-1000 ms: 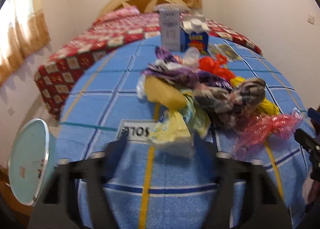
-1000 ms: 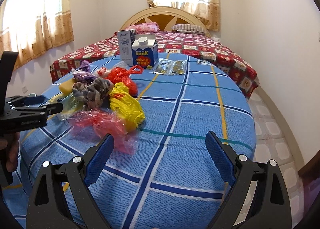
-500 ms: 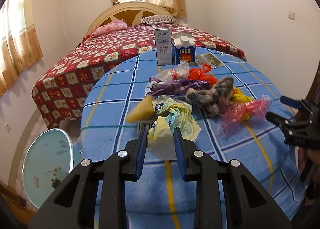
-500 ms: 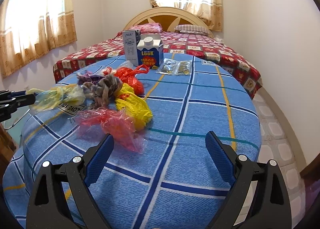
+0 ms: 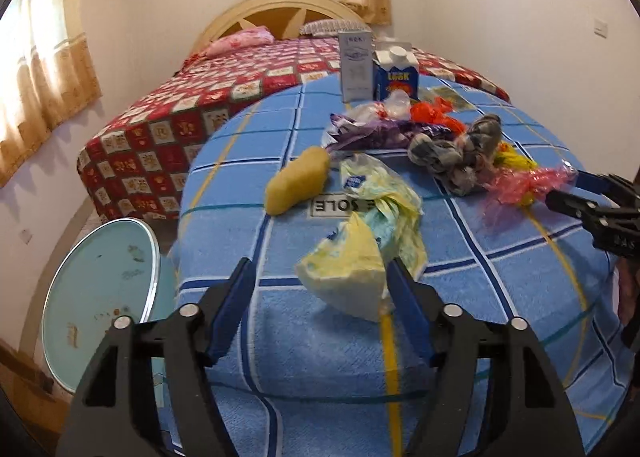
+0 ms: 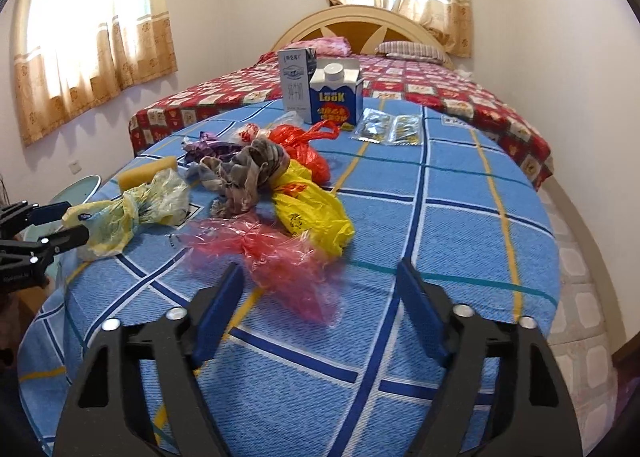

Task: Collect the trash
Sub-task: 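Grasp the pale yellow plastic bag with the left gripper while the right grasps the pink bag, then carry the pale yellow and pink bags over the blue bin with both grippers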

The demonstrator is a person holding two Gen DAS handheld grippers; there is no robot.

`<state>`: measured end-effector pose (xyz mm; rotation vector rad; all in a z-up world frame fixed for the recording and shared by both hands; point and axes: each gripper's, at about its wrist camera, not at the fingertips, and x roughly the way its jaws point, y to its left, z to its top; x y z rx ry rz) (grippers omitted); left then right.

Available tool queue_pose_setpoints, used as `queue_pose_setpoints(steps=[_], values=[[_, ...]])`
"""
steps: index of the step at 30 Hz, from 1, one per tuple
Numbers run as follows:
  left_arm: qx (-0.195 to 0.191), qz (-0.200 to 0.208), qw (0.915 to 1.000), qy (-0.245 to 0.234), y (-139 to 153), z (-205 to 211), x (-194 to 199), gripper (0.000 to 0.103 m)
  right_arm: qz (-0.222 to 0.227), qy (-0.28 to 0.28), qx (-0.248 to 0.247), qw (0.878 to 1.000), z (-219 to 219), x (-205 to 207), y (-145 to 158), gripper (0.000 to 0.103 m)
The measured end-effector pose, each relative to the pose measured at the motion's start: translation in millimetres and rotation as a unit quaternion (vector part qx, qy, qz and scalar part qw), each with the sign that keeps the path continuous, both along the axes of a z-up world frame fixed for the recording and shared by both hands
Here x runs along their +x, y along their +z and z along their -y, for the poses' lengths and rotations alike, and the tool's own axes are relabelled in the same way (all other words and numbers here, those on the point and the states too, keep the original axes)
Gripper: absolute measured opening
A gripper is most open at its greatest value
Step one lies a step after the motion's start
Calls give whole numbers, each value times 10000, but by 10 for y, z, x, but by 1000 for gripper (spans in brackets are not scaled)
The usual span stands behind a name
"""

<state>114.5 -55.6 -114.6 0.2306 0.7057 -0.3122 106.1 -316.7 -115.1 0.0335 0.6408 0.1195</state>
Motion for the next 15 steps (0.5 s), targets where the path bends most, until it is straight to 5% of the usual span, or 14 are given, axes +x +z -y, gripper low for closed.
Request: queue_pose_setpoints(steps=[2, 8, 15], values=[[21, -71, 9999, -95, -29, 26, -1, 37, -163, 135, 105, 9997, -8, 41, -31, 48], [-15, 10, 9996, -272, 31, 67, -65, 28, -60, 285, 182, 9994, -34, -18, -1, 18], [-61, 431, 9987, -279, 333, -29, -250, 27, 335, 326, 317, 9984, -26, -160, 216, 16]])
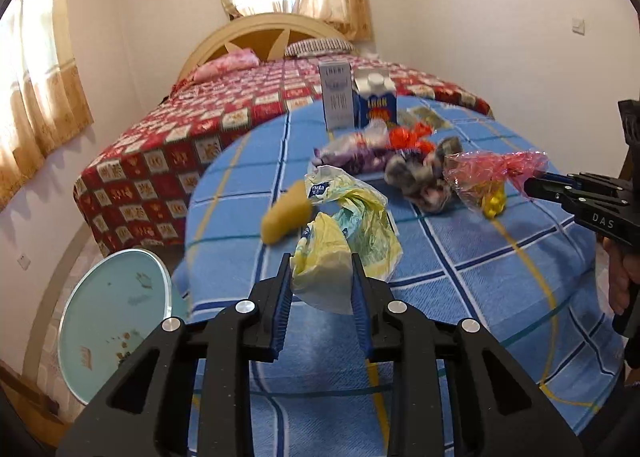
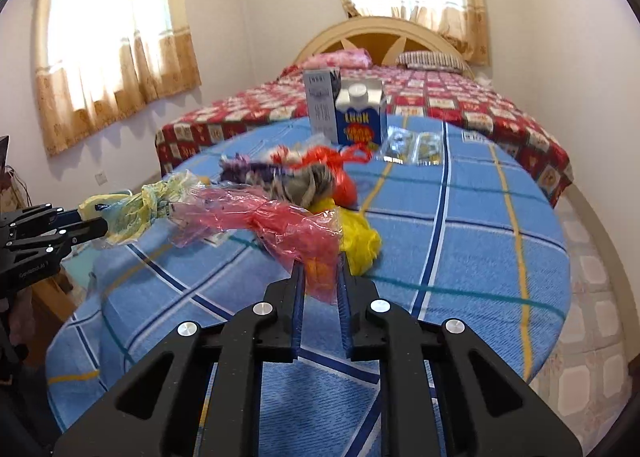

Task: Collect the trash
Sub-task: 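Carry the pale yellow and pink bags over the blue bin with both grippers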

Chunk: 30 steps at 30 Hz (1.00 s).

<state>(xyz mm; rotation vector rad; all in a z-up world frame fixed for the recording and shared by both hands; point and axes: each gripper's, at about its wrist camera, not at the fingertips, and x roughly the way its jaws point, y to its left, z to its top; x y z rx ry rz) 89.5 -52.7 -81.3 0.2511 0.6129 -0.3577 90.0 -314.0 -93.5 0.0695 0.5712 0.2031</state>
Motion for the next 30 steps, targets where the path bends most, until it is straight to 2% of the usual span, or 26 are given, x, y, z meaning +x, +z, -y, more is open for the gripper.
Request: queue_pose_setpoints(steps=[5, 12, 22, 30], values=[[-17, 213, 9997, 116, 176, -156, -85, 27, 43, -12, 36, 10000, -40, 21, 118, 16], [73, 328, 9977, 590, 292, -555, -67, 27, 103, 237, -17, 9997, -285, 181, 260, 16], [294, 218, 9884, 1472, 195, -1148, 22, 27, 163, 756, -267, 9966, -918, 556, 290, 16], [322, 109, 9797, 1974, 106, -1515, 95, 27, 215, 1184, -495, 9915, -1442, 805, 320, 16]])
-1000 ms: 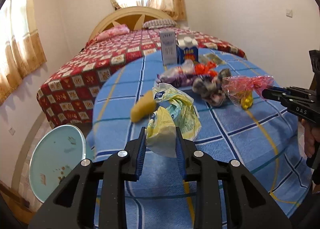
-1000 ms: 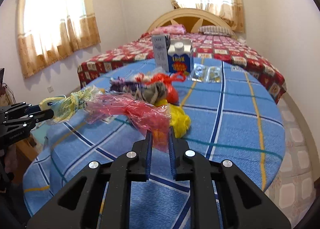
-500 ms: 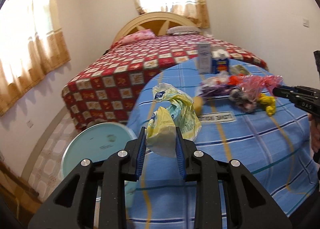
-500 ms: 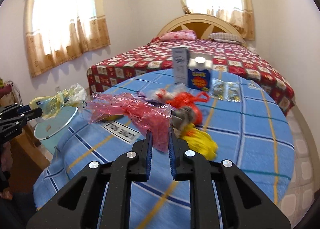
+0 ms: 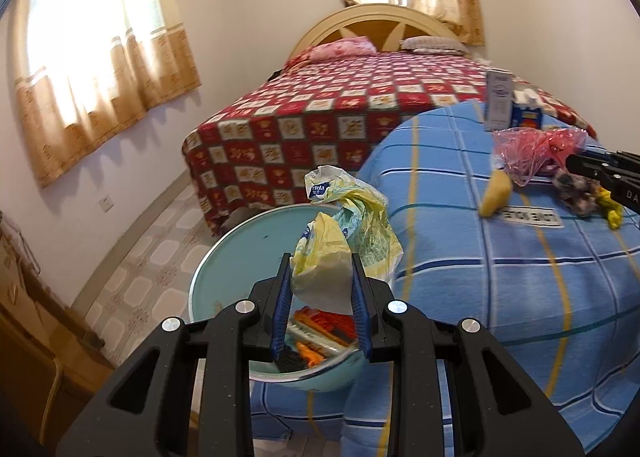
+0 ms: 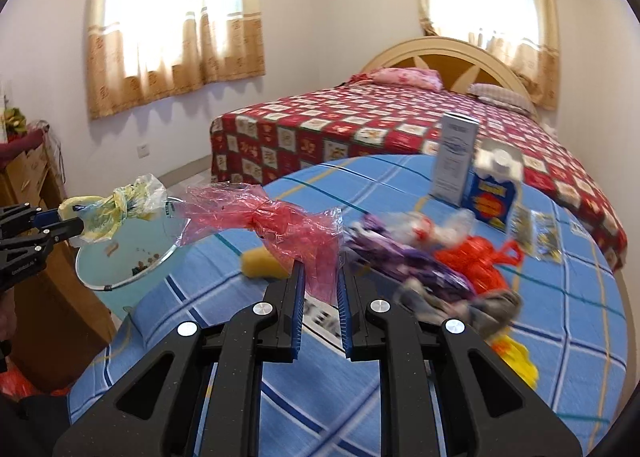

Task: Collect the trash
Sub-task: 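Carry the pale yellow and pink bags over the blue bin with both grippers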

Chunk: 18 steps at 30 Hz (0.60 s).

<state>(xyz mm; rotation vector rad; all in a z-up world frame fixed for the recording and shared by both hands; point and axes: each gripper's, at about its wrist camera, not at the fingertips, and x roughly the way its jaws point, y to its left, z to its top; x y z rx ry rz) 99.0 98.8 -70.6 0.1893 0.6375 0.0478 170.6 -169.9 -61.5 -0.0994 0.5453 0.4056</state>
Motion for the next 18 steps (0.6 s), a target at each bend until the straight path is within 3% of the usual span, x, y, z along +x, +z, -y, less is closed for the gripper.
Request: queue_pose_setpoints(steps=[18], values=[[-27, -109, 9980, 623, -84, -516, 69, 27, 32, 523, -279, 9982, -759, 379, -11, 16]])
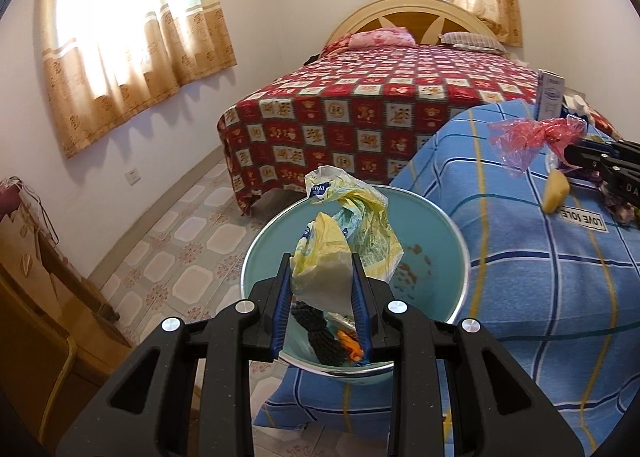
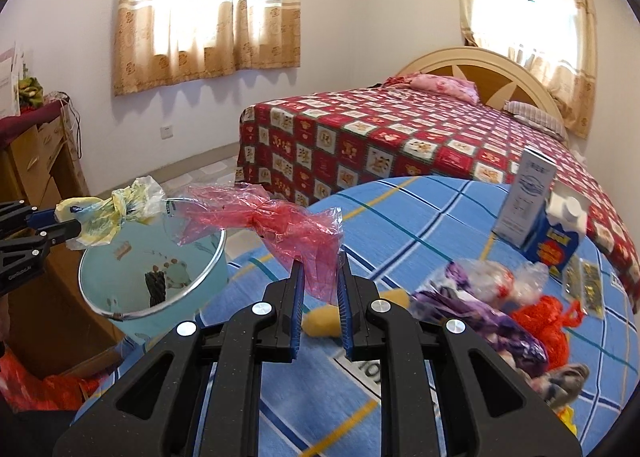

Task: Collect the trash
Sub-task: 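Carry the pale yellow and pink bags over the blue bin with both grippers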

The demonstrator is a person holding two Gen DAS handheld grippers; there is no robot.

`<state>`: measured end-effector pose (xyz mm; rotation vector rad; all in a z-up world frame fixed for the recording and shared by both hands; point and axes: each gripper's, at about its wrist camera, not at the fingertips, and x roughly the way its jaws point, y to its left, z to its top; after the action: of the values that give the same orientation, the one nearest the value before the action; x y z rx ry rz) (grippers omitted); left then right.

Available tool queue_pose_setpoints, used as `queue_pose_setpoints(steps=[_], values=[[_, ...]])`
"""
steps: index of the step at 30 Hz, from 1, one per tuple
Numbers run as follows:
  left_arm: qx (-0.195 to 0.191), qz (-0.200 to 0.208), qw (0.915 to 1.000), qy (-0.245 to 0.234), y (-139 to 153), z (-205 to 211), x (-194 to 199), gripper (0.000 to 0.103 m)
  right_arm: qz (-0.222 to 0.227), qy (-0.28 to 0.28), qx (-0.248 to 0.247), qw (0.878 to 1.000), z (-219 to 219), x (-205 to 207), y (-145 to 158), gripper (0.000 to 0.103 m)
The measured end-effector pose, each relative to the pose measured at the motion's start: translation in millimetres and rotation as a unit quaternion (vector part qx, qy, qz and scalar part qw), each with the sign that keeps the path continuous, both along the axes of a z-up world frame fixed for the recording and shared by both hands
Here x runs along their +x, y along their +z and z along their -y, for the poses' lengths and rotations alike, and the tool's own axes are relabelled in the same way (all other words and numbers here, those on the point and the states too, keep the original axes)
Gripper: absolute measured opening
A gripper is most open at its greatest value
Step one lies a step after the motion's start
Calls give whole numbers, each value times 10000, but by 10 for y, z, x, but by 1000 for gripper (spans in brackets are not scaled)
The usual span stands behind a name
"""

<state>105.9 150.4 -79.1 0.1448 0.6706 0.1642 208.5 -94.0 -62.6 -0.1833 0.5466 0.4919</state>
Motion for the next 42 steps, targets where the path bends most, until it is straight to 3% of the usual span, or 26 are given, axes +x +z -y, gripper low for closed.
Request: queue_pose_setpoints(steps=[23, 42], values=[[-12, -49, 9994, 354, 0, -320, 23, 27, -34, 451, -316, 9985, -657, 201, -95, 17], [-52, -26, 9993, 373, 18, -348, 25, 27, -5, 566, -391, 9976, -814, 175, -104, 17]])
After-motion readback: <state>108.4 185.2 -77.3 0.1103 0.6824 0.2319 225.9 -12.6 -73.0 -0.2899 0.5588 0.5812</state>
